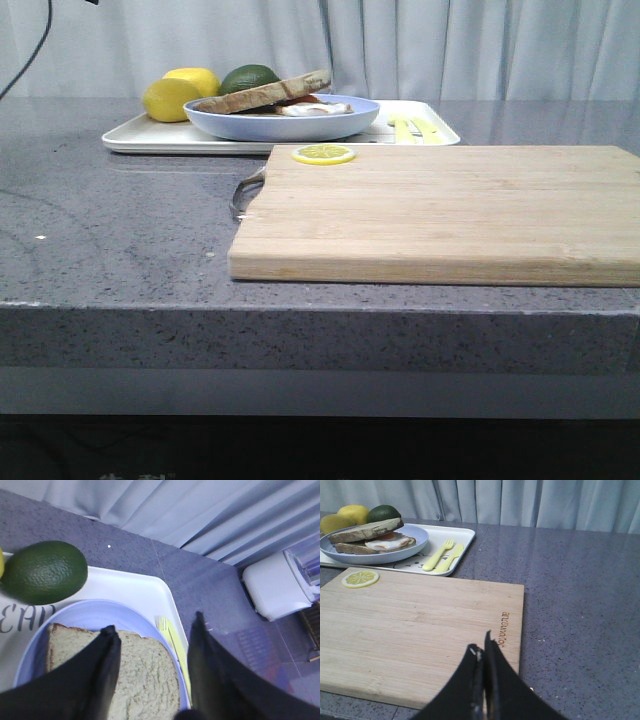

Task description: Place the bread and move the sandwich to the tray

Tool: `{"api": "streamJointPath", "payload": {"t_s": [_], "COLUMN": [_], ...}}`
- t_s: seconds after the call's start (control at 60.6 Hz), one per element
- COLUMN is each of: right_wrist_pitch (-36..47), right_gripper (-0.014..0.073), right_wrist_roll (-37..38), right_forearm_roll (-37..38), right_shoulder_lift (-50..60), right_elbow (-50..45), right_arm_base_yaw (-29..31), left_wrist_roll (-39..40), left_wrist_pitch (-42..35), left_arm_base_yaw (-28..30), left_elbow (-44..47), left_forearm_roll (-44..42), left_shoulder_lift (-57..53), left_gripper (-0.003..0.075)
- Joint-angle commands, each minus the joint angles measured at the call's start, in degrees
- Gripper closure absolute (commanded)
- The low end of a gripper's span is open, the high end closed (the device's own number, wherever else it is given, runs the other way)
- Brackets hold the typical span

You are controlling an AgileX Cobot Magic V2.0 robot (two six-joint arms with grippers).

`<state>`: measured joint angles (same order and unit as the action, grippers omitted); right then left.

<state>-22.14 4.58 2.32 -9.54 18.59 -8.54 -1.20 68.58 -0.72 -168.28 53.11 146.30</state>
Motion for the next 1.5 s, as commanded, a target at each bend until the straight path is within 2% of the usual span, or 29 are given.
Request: {"api": "streamJointPath", "payload": {"t_s": [0.0, 0.132, 0.33, 0.396, 0.478, 0.627, 0.792, 0.924, 0.99, 1.237, 1.485], "right_wrist_pitch": [4.4, 4.4, 4.4, 4.3, 3.9, 3.8, 3.9, 3.9, 3.9, 3.9, 3.9], "right_gripper": [0.0653, 0.0653, 0.0653, 0.0653, 0.0653, 0.0653, 0.0653, 0.0653, 0.0653, 0.0653, 0.0653], "right_wrist_roll": [0.2, 0.2, 0.2, 0.2, 0.2, 0.2, 0.2, 0.2, 0.2, 0.2, 0.2], "right_forearm_roll": [0.1, 0.1, 0.1, 0.1, -1.0, -1.5, -1.5, -1.5, -1.5, -1.5, -1.5], "right_shoulder_lift": [-0.5, -0.5, -0.5, -0.5, -0.5, -0.5, -0.5, -0.5, -0.5, -0.5, -0.5], "right_elbow": [1.6, 1.6, 1.6, 1.6, 1.6, 1.6, 1.6, 1.6, 1.6, 1.6, 1.6], "right_arm_base_yaw": [0.3, 0.3, 0.3, 0.3, 0.3, 0.3, 0.3, 0.3, 0.3, 0.3, 0.3], "left_wrist_roll": [0.2, 0.2, -0.9, -1.3, -1.3, -1.3, -1.3, -1.3, -1.3, -1.4, -1.4], "left_wrist_pitch": [-1.3, 1.5, 3.3, 3.3, 3.4, 3.4, 3.4, 3.4, 3.4, 2.7, -9.5], "left_arm_base_yaw": [-0.4, -0.4, -0.4, -0.6, -1.2, -3.2, -8.3, -12.7, -13.4, -12.5, -9.7], "left_elbow": [-6.2, -6.2, -6.2, -6.2, -6.2, -6.2, -2.5, 9.9, 18.2, 49.4, 80.7], "left_forearm_roll": [3.5, 3.8, 3.7, 1.1, -4.0, -20.3, -35.7, -47.2, -49.7, -50.2, -50.0], "left_shoulder_lift": [-4.7, -4.8, -5.6, -6.7, -8.9, -14.0, -19.4, -25.0, -27.5, -39.9, -58.2], "left_gripper": [0.0562, 0.0736, 0.0739, 0.0739, 0.0739, 0.0739, 0.0739, 0.0739, 0.0739, 0.0739, 0.0739]}}
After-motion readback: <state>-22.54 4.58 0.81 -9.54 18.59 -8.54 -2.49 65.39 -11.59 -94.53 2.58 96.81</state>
